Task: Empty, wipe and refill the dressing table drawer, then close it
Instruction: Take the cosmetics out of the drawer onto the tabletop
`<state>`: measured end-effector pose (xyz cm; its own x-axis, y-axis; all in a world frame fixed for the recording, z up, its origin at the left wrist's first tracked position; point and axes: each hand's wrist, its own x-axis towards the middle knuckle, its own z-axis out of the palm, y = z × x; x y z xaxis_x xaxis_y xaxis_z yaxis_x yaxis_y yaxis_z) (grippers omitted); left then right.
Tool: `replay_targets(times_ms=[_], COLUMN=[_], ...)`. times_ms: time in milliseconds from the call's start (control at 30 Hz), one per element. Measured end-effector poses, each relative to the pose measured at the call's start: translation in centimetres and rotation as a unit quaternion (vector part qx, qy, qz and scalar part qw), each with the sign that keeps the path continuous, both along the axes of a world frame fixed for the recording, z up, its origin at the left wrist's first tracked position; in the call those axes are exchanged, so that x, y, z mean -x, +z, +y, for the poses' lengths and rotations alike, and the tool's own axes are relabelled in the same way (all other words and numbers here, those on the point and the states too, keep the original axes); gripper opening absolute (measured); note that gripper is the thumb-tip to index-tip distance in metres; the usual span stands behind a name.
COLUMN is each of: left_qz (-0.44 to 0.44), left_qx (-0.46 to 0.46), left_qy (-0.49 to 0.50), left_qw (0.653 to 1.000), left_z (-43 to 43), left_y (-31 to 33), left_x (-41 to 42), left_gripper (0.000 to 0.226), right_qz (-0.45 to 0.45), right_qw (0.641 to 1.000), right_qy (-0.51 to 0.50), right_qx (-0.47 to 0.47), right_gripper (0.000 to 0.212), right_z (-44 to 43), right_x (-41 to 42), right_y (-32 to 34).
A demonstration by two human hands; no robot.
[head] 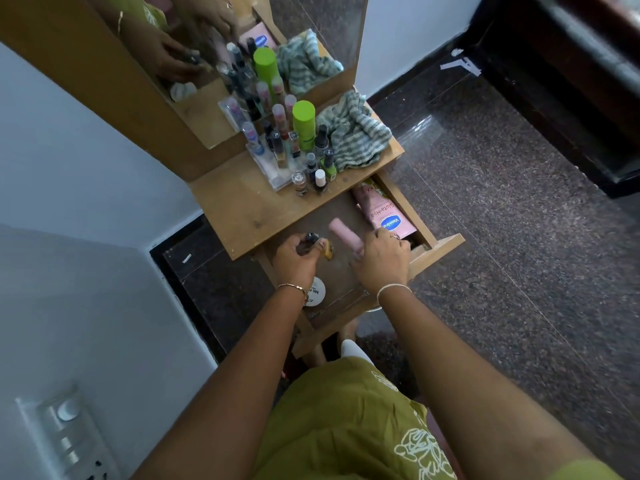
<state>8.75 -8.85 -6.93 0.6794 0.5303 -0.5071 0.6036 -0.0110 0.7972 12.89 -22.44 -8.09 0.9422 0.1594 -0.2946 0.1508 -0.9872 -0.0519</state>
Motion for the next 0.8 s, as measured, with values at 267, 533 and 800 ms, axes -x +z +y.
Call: replay_targets(times_ms=[267, 533, 800], left_qz=[-0.051, -0.076, -0.091], left_qx=[0.043, 0.009, -0.033], left_qy=[0.051, 0.109, 0.132], left_qw=[0.996, 0.991, 0.987], left_z=[2.1, 6.1, 9.2], left_y=[4.7, 7.0, 7.1], left_x=[1.7, 2.5, 1.6], left_gripper=[0.020, 0.021, 0.018], right_qz=[0.012, 0.027, 0.077], right_qw=[0.979, 0.956, 0.878], right_qy=[-0.060, -0.073, -0.225], right_qx=[-0.193, -0.282, -0.415], right_gripper=[0.023, 0.018, 0.028], right_z=[0.6, 4.5, 8.8], right_x=[2.7, 2.8, 1.7], right_y=[4.5, 7.0, 7.4])
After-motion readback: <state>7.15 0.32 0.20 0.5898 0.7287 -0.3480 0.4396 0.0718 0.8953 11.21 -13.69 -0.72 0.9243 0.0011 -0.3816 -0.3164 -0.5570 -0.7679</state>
